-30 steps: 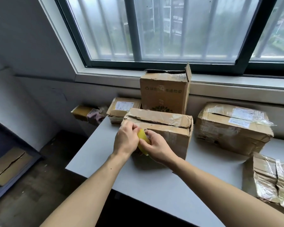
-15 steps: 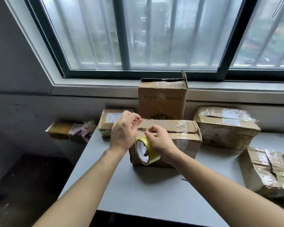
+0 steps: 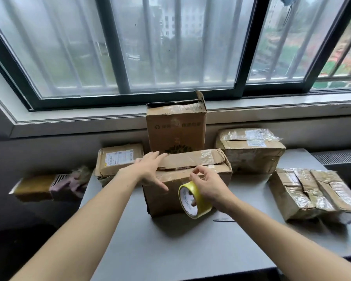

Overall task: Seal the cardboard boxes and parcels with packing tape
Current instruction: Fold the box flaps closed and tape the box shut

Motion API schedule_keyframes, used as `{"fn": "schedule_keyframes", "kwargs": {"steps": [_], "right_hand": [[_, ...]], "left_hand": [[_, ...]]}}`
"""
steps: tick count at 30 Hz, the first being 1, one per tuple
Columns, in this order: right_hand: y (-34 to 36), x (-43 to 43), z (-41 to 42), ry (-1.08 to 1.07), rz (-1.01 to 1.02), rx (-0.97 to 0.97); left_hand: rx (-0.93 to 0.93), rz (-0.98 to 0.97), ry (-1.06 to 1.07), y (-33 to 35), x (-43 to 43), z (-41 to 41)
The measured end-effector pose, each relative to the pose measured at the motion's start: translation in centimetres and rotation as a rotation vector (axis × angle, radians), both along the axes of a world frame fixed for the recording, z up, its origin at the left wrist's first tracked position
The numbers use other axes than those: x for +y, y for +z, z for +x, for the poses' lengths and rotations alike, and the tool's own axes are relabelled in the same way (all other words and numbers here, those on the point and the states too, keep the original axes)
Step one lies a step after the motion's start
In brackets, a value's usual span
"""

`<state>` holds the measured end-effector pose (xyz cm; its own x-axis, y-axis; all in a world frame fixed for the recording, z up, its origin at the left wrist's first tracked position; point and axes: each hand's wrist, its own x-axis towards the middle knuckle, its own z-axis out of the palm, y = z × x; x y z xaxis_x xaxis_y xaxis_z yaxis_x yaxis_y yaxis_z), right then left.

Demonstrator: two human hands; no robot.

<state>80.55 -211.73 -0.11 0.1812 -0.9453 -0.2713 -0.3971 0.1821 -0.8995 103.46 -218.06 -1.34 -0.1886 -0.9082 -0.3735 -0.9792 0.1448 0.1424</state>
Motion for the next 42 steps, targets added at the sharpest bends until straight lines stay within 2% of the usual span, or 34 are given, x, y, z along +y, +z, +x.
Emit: {"fn": "schedule_keyframes", "kwargs": {"steps": [3,8,11,15,21,25,29,36,40,42], "right_hand": [[0.0,0.2,-0.8,-0.012,-0.010,-0.036],[0.2,-0.9,-1.7,-0.026,-0.019,-0.077],[0.7,-2.4,-2.0,-0.022,-0.015,-0.122],[1.8,-4.7,-2.2,0.001,-0.130,-0.041],[2.9,-7.3,-3.9,0.014,-0.204,-0.073],[3.5,-8.1,-4.6,0.121,-0.255,0.094],[3.5,-8.7,-5.4,0.246,-0.282,0.217],[2.3,-7.9,-5.3,0.321,-0.262,0.229],[3.0,-7.1,-4.2,0.322,-0.313,0.261],[3.4,-6.3,-3.3,0.340,-0.336,0.318]], "left_hand": [[-0.077,0.039,-0.036,-0.3,-1.0,0.3],[-0.062,-0.084,0.000,-0.6,-0.3,-0.5],[-0.036,-0.126,0.094,-1.1,1.8,-2.3],[-0.007,-0.164,0.257,-1.8,4.4,-6.1],[0.008,-0.239,0.455,-2.5,7.1,-11.4],[-0.036,-0.247,0.460,-2.5,8.4,-14.6],[-0.015,-0.147,0.465,-2.2,8.7,-15.8],[0.359,-0.053,0.536,-0.3,9.3,-13.1],[0.897,-0.258,0.678,1.8,8.1,-11.7],[1.013,-0.387,0.761,2.8,7.2,-11.0]]}}
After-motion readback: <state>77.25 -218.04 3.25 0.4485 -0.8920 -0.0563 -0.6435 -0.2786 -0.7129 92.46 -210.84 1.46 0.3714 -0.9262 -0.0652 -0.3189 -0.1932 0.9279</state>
